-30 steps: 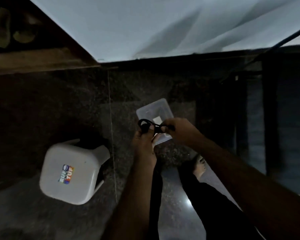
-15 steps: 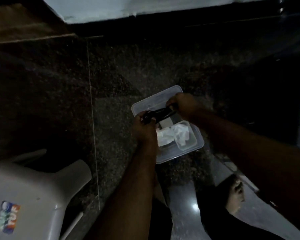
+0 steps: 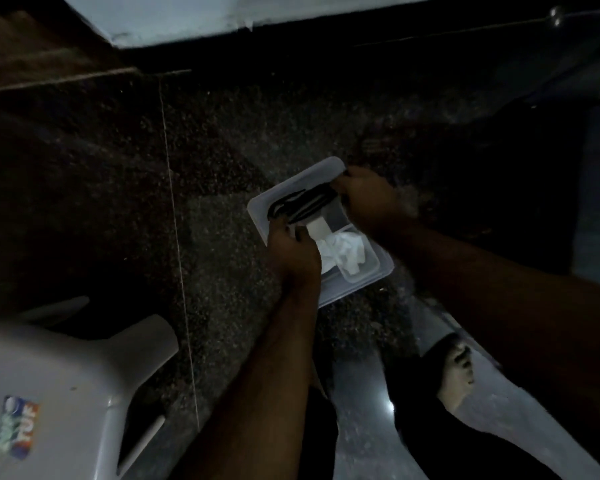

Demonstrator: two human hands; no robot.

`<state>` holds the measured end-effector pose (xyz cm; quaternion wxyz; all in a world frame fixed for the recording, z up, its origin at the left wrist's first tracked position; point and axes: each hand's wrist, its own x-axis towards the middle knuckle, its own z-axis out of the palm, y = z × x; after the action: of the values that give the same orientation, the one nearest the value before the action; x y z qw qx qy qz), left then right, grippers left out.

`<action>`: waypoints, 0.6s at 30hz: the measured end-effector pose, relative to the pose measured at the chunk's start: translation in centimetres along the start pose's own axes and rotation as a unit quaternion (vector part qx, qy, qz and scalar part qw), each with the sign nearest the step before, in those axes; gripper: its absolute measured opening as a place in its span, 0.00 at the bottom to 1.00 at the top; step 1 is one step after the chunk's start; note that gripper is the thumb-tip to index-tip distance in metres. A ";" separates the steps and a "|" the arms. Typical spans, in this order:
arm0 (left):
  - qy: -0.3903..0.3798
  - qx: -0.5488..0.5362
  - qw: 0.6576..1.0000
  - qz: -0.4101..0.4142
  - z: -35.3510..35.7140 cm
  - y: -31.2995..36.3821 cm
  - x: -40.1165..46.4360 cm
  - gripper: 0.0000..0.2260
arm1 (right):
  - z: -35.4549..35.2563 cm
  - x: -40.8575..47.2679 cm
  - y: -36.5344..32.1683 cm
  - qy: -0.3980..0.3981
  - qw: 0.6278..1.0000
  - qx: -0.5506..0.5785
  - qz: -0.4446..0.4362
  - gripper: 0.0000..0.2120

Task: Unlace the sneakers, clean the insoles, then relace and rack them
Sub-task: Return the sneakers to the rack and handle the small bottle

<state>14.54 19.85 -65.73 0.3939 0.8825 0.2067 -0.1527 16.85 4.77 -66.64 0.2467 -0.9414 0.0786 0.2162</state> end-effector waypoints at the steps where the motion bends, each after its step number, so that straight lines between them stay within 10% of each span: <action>1: -0.020 -0.015 1.000 0.006 -0.6 1.6 -1.5 0.14 | -1.5 -1.6 -0.1 0.009 1.000 0.012 0.004 0.16; 18: -0.178 -0.089 0.940 0.275 -19.0 41.7 -31.7 0.09 | -42.2 -36.3 -10.6 0.326 0.907 0.233 0.128 0.11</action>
<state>9.25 1.35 -13.44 0.5280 0.8246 -0.1052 -0.1740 2.59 -5.60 -12.77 0.3898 -0.8570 0.3228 -0.0972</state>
